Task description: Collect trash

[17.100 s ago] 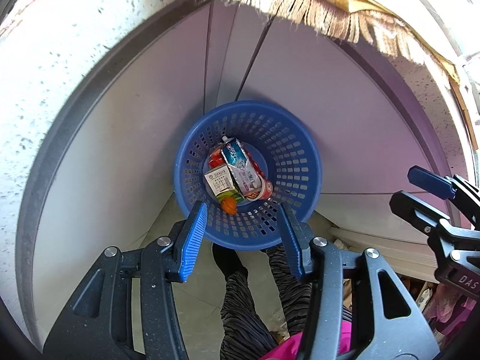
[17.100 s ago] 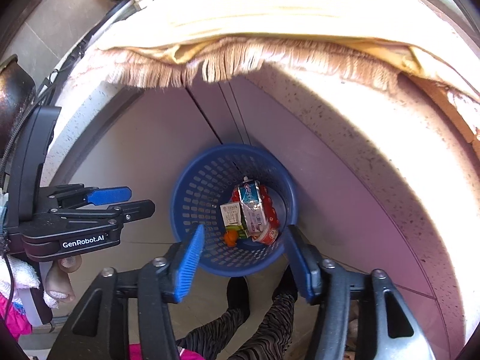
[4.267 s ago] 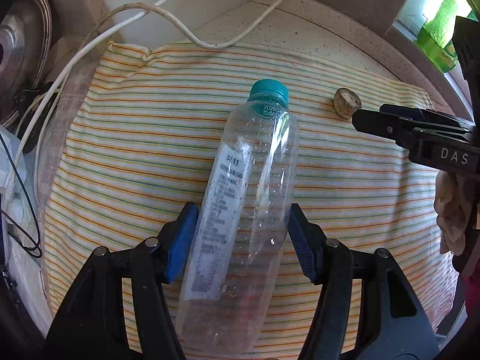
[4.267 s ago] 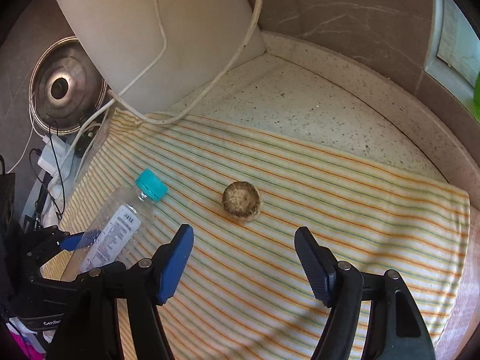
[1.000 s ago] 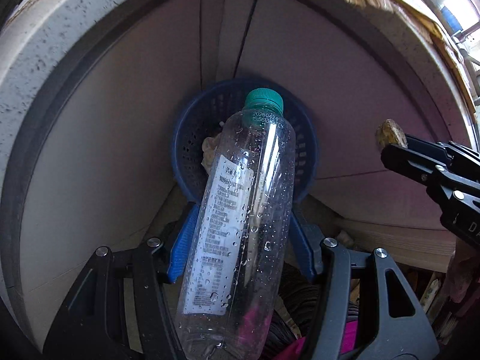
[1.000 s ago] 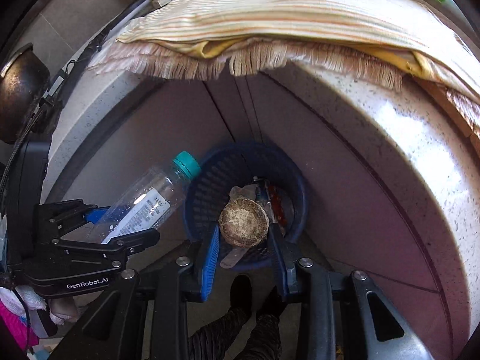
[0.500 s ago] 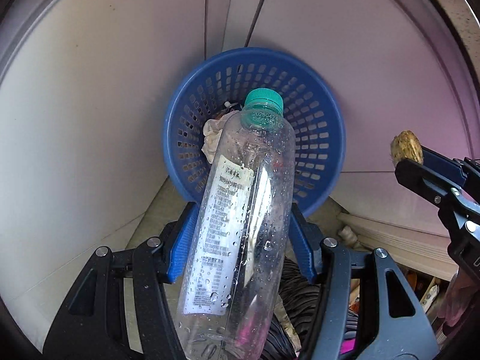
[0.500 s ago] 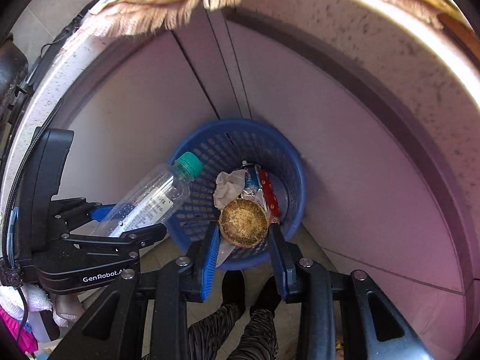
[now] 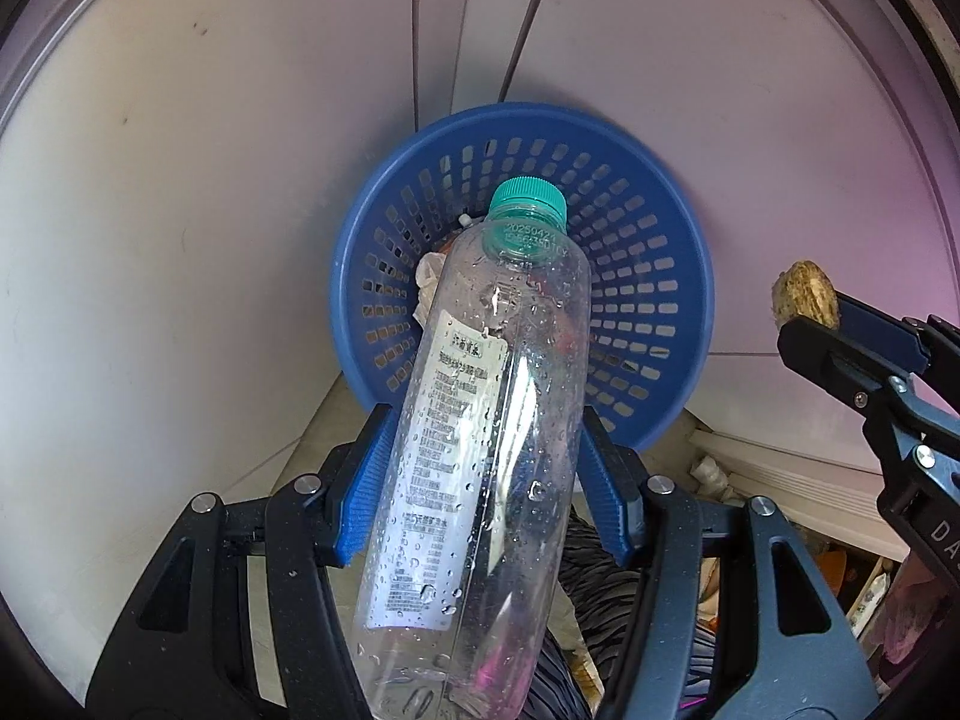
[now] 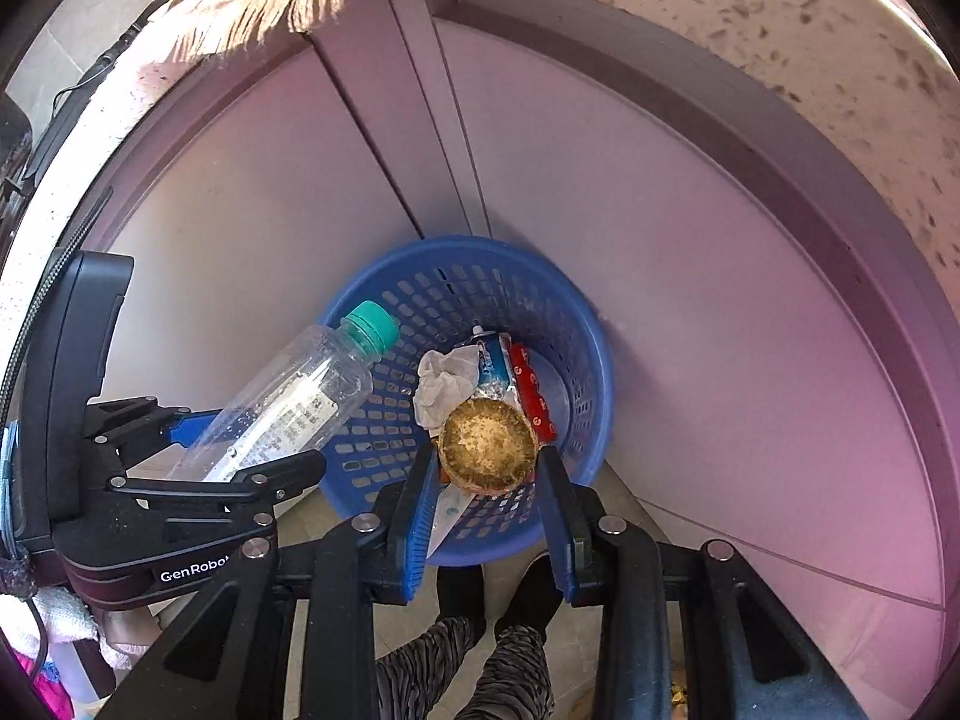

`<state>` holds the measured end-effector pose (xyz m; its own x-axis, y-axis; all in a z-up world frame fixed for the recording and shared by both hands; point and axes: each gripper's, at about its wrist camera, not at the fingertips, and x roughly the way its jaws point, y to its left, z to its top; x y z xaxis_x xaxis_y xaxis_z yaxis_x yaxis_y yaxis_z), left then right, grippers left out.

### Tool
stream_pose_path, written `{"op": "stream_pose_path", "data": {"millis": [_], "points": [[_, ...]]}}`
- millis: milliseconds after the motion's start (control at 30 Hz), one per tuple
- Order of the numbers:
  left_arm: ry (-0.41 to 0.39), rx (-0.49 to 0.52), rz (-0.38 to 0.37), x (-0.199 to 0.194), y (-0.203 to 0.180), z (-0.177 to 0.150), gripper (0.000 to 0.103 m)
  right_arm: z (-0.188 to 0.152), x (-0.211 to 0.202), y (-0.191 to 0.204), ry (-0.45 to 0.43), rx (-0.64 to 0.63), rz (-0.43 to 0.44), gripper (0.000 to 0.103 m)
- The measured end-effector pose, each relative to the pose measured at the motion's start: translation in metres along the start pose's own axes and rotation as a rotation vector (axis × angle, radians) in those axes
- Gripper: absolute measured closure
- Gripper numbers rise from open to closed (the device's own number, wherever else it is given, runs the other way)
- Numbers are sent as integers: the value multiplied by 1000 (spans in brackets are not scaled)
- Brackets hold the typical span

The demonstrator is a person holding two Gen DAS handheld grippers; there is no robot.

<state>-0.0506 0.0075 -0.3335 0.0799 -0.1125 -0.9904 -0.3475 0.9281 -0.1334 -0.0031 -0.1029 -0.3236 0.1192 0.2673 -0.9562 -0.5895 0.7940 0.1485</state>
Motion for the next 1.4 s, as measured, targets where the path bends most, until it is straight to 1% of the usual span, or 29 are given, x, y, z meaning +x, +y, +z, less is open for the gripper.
{"op": "stream_pose_path", "data": {"millis": [300,467,500,567,633,667,800,1067,1300,1400], "points": [[-20,13,6,-16,-1,3,42,4,-9,-4,-12,7,-5,69],[-17,12,10,-19,2,6,42,6,-17,-6,-19,12,-12,68],[-17,12,12,-20,2,6,42,6,-19,-7,-22,15,-11,67],[-19,13,18,-20,1,7,41,7,-24,-9,-31,18,-12,55],[-25,10,20,-20,-2,8,41,7,-30,-11,-42,19,-13,49],[-28,9,18,-22,-2,8,41,7,-33,-12,-47,20,-11,48],[-34,10,21,-30,-2,9,41,10,-39,-12,-51,24,-5,48],[-64,15,24,-53,0,8,41,14,-66,-11,-74,20,13,46],[-127,18,33,-89,-4,7,41,20,-94,-10,-102,2,39,46],[-164,23,37,-108,-8,7,41,19,-110,-12,-127,-2,57,44]]}}
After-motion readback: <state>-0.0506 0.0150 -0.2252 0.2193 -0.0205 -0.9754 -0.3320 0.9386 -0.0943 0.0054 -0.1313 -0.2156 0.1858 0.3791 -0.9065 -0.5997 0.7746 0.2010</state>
